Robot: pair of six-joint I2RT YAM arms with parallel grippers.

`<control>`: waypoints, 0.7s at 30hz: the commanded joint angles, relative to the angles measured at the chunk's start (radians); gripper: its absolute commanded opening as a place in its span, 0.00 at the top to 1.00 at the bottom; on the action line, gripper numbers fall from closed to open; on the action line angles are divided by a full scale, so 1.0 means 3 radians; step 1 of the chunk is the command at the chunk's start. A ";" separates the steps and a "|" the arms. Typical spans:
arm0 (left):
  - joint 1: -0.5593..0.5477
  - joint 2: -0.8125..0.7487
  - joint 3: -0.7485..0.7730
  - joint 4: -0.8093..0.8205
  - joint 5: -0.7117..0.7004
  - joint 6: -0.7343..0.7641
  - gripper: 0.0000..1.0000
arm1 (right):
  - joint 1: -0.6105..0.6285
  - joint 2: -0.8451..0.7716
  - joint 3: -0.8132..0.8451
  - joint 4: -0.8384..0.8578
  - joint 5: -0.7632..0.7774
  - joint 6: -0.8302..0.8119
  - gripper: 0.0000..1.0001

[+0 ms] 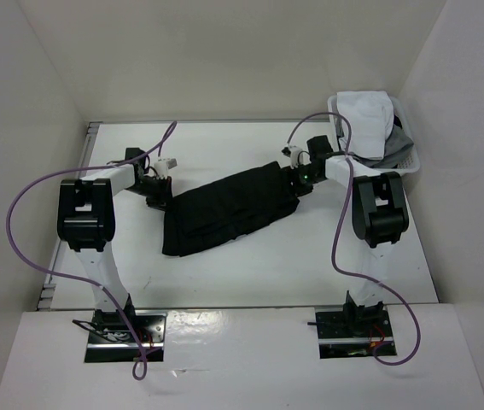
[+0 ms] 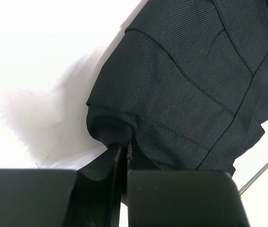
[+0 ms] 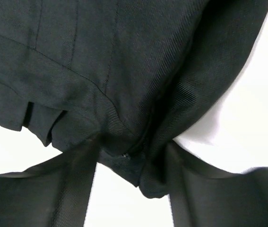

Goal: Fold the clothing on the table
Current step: Fold the skirt

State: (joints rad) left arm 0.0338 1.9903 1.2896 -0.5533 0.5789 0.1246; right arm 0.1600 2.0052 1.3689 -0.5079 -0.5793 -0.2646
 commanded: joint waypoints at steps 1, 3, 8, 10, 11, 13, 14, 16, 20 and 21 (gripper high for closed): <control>-0.0020 0.0176 -0.0034 0.0024 -0.0135 0.0050 0.96 | 0.0049 0.0014 0.0156 0.0072 -0.0012 -0.0003 0.45; -0.0020 0.0176 -0.0034 0.0024 -0.0135 0.0050 0.96 | 0.0049 0.0050 0.0156 0.0037 0.0023 -0.0003 0.59; -0.0020 0.0176 -0.0034 0.0024 -0.0135 0.0014 0.96 | 0.0049 0.0050 0.0218 0.0036 0.0085 0.0028 0.87; -0.0020 0.0176 -0.0034 0.0024 -0.0135 0.0014 0.96 | 0.0085 0.0050 0.0218 0.0001 0.0146 0.0028 0.99; -0.0051 0.0176 -0.0034 0.0024 -0.0135 -0.0016 0.96 | 0.0116 0.0050 0.0218 0.0001 0.0182 0.0028 1.00; -0.0051 0.0146 -0.0034 0.0024 -0.0135 -0.0016 0.97 | 0.0152 0.0015 0.0249 -0.0030 0.0264 0.0028 1.00; -0.0051 0.0146 -0.0034 0.0024 -0.0135 -0.0016 0.97 | 0.0202 -0.0036 0.0249 -0.0065 0.0315 0.0028 1.00; -0.0051 0.0146 -0.0034 0.0024 -0.0135 -0.0016 0.97 | 0.0289 -0.0098 0.0340 -0.0066 0.0570 0.0028 1.00; -0.0112 0.0115 0.0027 0.0024 -0.0135 -0.0083 0.97 | 0.0473 -0.0190 0.0666 -0.0213 0.1188 -0.0038 1.00; -0.0113 0.0115 0.0027 0.0024 -0.0135 -0.0083 0.97 | 0.0575 -0.0190 0.0749 -0.0260 0.1291 -0.0039 1.00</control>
State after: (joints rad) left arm 0.0227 1.9923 1.2942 -0.5499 0.5789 0.0978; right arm 0.2810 2.0071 1.4944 -0.5667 -0.3153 -0.2600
